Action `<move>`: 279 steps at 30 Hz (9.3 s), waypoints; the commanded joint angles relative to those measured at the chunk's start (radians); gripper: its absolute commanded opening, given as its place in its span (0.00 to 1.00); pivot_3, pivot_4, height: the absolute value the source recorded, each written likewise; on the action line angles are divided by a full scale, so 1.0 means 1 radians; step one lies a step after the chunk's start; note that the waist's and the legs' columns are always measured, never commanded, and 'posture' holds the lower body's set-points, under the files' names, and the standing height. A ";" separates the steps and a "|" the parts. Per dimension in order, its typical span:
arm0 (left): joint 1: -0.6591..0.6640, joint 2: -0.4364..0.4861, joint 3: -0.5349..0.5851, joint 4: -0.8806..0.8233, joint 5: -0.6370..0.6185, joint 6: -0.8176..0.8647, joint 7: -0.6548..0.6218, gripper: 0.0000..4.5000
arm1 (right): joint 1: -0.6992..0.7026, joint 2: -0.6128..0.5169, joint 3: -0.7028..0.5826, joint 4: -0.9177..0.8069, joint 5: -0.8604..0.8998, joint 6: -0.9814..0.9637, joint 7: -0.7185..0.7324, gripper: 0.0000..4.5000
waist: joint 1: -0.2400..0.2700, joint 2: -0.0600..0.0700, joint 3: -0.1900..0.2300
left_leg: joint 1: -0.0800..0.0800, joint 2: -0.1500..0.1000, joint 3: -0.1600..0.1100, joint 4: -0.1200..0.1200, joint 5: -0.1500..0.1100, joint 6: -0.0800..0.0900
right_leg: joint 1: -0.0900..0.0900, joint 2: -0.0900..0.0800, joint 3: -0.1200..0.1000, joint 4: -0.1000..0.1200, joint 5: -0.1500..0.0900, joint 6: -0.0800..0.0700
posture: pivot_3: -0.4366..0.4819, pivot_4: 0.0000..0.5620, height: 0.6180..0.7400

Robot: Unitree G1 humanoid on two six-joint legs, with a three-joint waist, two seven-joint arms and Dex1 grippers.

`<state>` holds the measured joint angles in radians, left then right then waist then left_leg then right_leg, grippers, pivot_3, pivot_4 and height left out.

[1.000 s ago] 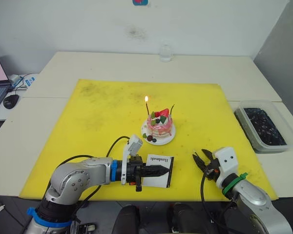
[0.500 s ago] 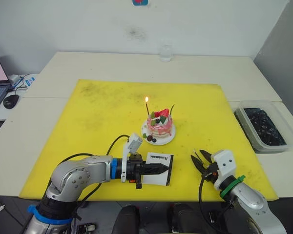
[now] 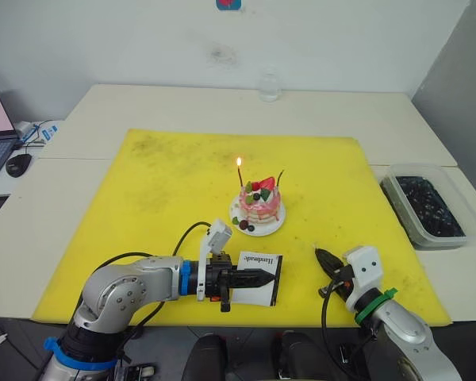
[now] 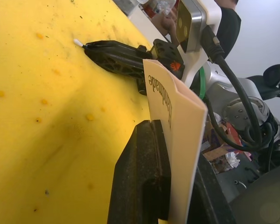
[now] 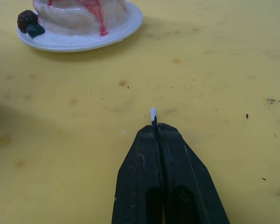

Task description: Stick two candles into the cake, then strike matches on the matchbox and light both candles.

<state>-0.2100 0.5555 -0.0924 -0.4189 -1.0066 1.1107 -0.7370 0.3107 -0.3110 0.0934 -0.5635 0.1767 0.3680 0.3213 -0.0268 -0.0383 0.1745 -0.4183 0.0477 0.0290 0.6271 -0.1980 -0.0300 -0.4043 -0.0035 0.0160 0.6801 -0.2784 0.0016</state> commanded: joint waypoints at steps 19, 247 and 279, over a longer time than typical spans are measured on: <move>-0.036 -0.031 0.003 -0.003 -0.017 0.005 0.003 0.00 | 0.016 -0.065 -0.025 -0.102 0.013 0.030 0.052 0.00 | 0.001 0.000 0.000 | 0.000 0.000 0.000 0.000 0.000 0.000 | 0.000 0.000 0.000 0.000 0.000 -0.001 | 0.48 0.27 1.00; -0.160 -0.010 0.050 0.089 -0.048 0.024 -0.013 0.00 | -0.166 -0.321 -0.091 -0.392 0.040 0.136 0.256 0.01 | 0.002 -0.001 0.000 | 0.000 -0.001 0.000 0.001 0.000 0.000 | 0.000 0.002 0.000 0.000 0.002 0.003 | 0.48 0.27 1.00; -0.196 -0.046 0.058 0.095 -0.057 0.031 -0.002 0.00 | -0.437 -0.484 0.199 -0.278 -0.138 0.114 0.400 0.01 | 0.002 -0.001 0.000 | -0.001 -0.001 0.000 0.001 0.000 0.000 | 0.000 0.002 0.000 0.000 0.002 0.003 | 0.48 0.27 1.00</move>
<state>-0.3866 0.5245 -0.0424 -0.2881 -1.0371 1.1484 -0.7275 -0.1105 -0.8001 0.2806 -0.8402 0.0580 0.4960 0.7197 -0.0248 -0.0398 0.1749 -0.4190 0.0464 0.0289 0.6282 -0.1978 -0.0300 -0.4042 -0.0012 0.0157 0.6804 -0.2766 0.0048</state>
